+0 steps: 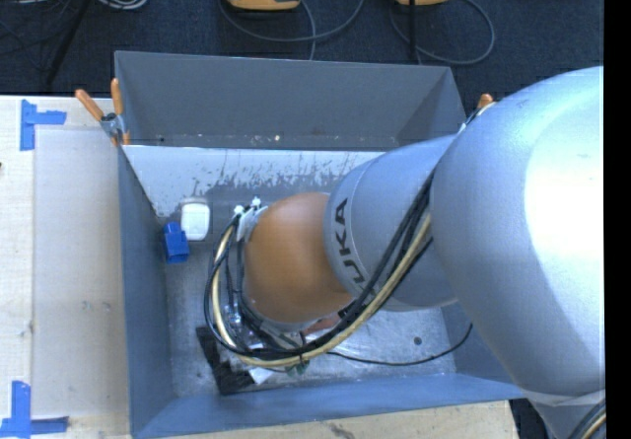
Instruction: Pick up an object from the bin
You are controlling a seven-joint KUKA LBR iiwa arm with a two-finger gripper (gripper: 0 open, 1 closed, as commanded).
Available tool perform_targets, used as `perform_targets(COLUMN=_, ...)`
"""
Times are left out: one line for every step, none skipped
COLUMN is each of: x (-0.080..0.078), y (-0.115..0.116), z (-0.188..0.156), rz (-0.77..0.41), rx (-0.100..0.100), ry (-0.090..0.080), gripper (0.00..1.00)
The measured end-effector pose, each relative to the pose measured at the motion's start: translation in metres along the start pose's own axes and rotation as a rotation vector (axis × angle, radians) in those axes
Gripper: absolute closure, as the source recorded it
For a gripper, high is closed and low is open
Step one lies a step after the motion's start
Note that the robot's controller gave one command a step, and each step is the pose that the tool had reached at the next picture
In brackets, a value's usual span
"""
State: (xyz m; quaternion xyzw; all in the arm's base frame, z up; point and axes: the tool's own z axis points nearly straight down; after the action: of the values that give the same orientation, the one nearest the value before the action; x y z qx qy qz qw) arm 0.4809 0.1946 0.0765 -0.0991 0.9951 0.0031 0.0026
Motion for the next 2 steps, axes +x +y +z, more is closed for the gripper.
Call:
perform_targets(x=-0.0057, y=-0.0194, z=-0.1574, rz=-0.042, rx=0.005, ry=0.001, gripper=1.00)
perform_targets(x=-0.0048, y=-0.0199, z=-0.1556, rz=-0.040, rx=0.005, ry=0.006, gripper=0.00)
